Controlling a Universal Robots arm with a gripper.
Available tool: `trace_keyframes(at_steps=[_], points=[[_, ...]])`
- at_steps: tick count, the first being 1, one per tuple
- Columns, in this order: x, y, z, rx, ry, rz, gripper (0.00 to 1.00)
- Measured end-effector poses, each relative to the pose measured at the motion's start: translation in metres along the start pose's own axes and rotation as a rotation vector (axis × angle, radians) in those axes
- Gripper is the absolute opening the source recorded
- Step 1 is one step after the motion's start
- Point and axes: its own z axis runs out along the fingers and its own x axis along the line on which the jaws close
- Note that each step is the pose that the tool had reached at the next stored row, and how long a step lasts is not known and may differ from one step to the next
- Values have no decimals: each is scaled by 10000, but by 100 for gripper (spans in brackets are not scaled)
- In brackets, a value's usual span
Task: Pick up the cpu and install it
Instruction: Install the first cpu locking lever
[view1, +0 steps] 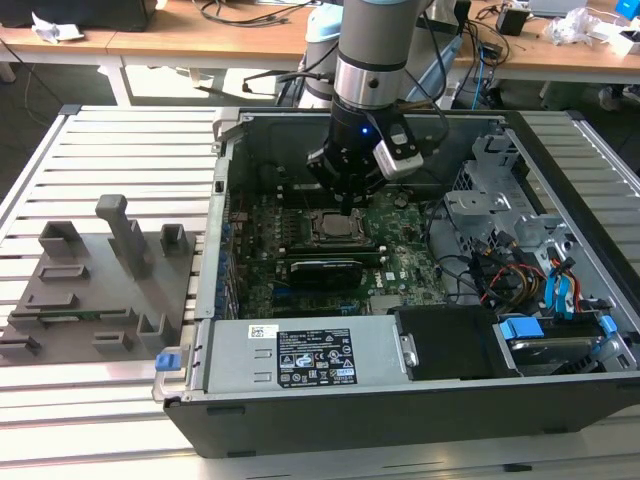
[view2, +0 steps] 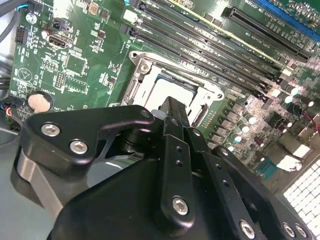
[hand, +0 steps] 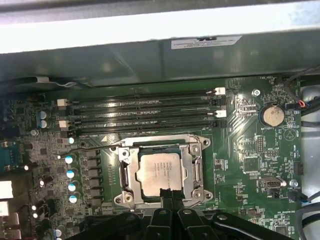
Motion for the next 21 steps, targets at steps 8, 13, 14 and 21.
trace_keyframes(at_steps=[8, 13, 14, 21], points=[[0, 0, 0, 19, -51, -752, 11], [0, 0, 0, 29, -75, -1118, 11], [0, 0, 0, 31, -81, -1199, 11], [0, 0, 0, 45, -116, -1726, 11]])
